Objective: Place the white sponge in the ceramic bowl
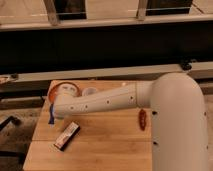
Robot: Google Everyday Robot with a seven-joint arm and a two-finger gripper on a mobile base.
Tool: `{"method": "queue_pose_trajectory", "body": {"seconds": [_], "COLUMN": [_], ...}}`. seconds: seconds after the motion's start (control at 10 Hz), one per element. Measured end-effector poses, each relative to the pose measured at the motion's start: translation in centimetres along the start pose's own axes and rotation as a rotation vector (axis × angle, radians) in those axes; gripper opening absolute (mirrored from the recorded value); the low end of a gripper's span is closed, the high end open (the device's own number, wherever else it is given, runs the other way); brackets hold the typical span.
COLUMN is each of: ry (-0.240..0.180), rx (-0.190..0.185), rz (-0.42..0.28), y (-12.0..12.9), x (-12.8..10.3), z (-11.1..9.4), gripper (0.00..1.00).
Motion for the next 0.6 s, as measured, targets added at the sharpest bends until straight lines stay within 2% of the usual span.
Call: {"method": "queue_pose_trajectory", "body": {"seconds": [0.2,0.6], "ry": [0.000,-0.008], "rx": [0.021,0.086], "rz": [-0.001,-0.009], "y": [-0.7,-2.7], "x": [-1.0,-3.4], "z": [0.0,-2.1], "gripper": [0.00,0.00]}}
